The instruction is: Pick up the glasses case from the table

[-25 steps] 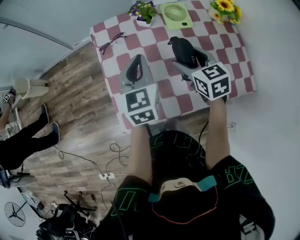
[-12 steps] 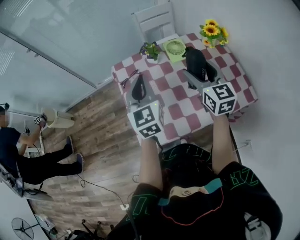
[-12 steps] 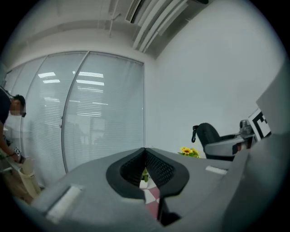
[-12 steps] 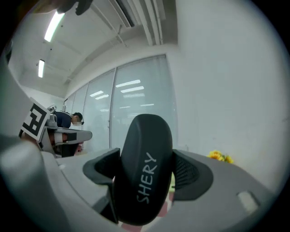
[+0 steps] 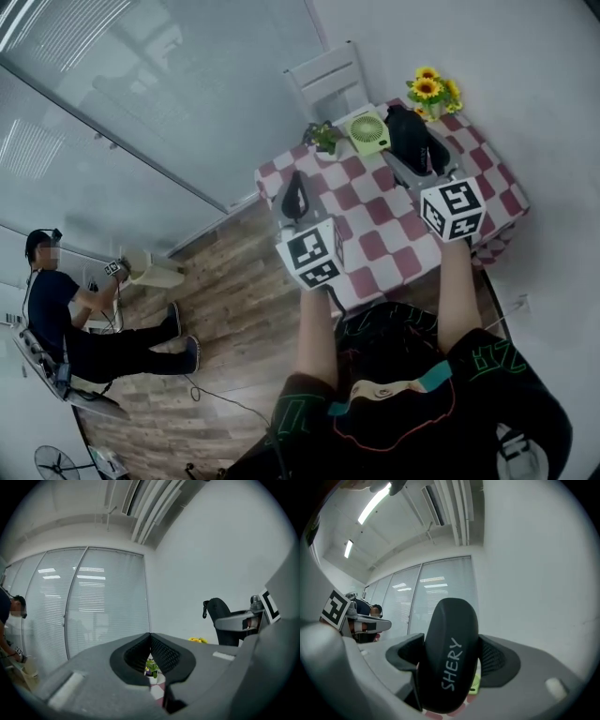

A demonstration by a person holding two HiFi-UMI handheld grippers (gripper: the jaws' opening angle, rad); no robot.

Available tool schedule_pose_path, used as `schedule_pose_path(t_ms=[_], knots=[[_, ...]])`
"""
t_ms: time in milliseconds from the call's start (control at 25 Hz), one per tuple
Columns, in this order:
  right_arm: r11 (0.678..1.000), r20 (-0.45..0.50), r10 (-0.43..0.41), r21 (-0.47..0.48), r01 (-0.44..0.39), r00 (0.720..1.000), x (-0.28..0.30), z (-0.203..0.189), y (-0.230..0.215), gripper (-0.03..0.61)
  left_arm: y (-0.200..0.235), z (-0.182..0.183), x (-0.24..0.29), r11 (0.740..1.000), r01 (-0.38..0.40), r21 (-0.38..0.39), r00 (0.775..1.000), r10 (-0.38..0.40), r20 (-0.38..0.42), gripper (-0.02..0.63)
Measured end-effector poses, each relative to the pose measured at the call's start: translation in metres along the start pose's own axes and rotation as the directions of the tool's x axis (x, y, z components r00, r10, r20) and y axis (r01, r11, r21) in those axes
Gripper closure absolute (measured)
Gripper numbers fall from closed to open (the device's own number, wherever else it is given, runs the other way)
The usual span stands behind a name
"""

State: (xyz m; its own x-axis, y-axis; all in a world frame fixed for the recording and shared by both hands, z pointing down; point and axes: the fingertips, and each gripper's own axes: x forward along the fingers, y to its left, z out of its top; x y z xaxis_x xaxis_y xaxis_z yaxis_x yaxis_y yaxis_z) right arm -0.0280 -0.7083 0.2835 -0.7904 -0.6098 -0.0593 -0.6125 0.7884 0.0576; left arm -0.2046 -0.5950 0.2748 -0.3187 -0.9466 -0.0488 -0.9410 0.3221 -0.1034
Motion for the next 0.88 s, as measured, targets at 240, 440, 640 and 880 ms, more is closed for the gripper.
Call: schedule_pose_path(t_ms=[240,440,640,880], knots=[[1.000,0.015,0.011,-0.009,-0.011,1.000,-0.001,0.002,0.001,0.219,-0.004,-0.005,-0.001,1.000,0.004,-0.015,1.000,-0.004,-0.002,0.604],[1.000,0.005,0.012,-0.016,-0.012,1.000,-0.003,-0.001,-0.002,0.219,-0.005,-0.007,0.000,1.000,-0.001,-0.022,1.000,0.001,-0.001,0.604],[1.000,0.000,0.014,-0.023,-0.014,1.000,-0.003,-0.003,-0.006,0.219,-0.009,-0.013,0.001,1.000,-0.001,-0.031,1.000,0.001,-0.008,0.604],[0.999,-0.010,0.027,-0.034,-0.027,1.000,0.012,-0.009,-0.008,0.219,-0.004,-0.021,0.014,0.999,-0.009,-0.032,1.000,0.008,-0.021,0.604]])
